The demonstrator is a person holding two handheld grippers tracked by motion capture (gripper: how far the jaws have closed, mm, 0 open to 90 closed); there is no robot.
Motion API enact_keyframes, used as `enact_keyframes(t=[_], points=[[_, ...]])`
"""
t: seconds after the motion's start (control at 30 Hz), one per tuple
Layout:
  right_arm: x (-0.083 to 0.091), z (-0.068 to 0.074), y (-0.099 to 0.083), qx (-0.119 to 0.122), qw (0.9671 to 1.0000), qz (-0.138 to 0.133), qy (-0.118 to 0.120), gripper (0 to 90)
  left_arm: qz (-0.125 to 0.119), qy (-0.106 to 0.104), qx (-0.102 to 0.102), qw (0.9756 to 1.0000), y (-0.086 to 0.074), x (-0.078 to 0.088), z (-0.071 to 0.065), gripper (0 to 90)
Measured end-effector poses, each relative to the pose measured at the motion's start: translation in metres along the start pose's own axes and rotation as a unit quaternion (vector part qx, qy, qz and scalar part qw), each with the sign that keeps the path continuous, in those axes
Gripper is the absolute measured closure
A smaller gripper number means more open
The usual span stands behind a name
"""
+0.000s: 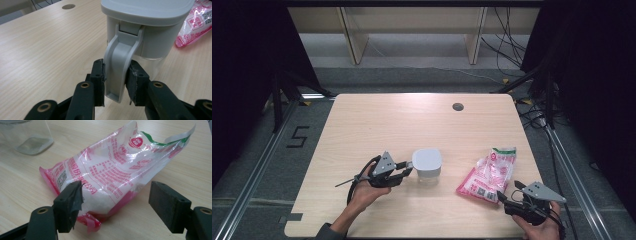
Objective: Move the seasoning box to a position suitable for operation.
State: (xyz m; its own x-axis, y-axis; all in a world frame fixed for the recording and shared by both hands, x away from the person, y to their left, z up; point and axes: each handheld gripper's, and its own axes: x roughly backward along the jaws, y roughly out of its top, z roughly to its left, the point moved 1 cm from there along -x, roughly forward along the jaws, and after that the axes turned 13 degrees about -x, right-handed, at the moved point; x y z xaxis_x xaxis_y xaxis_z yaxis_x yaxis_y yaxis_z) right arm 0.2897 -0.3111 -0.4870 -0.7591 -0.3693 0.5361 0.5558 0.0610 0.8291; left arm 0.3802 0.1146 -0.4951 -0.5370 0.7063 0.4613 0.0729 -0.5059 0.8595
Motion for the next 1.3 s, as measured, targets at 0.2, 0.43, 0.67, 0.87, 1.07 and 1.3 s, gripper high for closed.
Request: enact_keyframes(t=[0.2,0.43,0.67,0.87,1.07,1.3], points=[[0.000,0.000,0.000,-0.001,1.0000,0.000,0.000,28.1,0.000,-0.022,0.002,0.9998,0.001,0.003,-0.009,66.7],[0.000,0.000,0.000,0.000,1.0000,0.000,0.000,28.1,-0.001,-0.044,0.003,0.9990,0.003,0.002,-0.023,67.7],[0.001,0.000,0.000,-0.003,1.0000,0.001,0.001,28.1,0.007,-0.023,0.012,0.9996,0.010,-0.008,-0.024,68.1],[0.000,0.000,0.000,0.000,1.0000,-0.001,-0.001,28.1,0.013,-0.019,0.013,0.9997,0.011,-0.015,-0.015,68.3],[0.001,0.000,0.000,0.000,1.0000,-0.001,-0.001,28.1,0.006,-0.015,0.015,0.9998,0.010,-0.020,-0.005,68.4],[0.001,0.000,0.000,-0.002,1.0000,-0.001,-0.001,28.1,0.009,-0.009,0.014,0.9998,0.009,-0.019,0.003,68.8]])
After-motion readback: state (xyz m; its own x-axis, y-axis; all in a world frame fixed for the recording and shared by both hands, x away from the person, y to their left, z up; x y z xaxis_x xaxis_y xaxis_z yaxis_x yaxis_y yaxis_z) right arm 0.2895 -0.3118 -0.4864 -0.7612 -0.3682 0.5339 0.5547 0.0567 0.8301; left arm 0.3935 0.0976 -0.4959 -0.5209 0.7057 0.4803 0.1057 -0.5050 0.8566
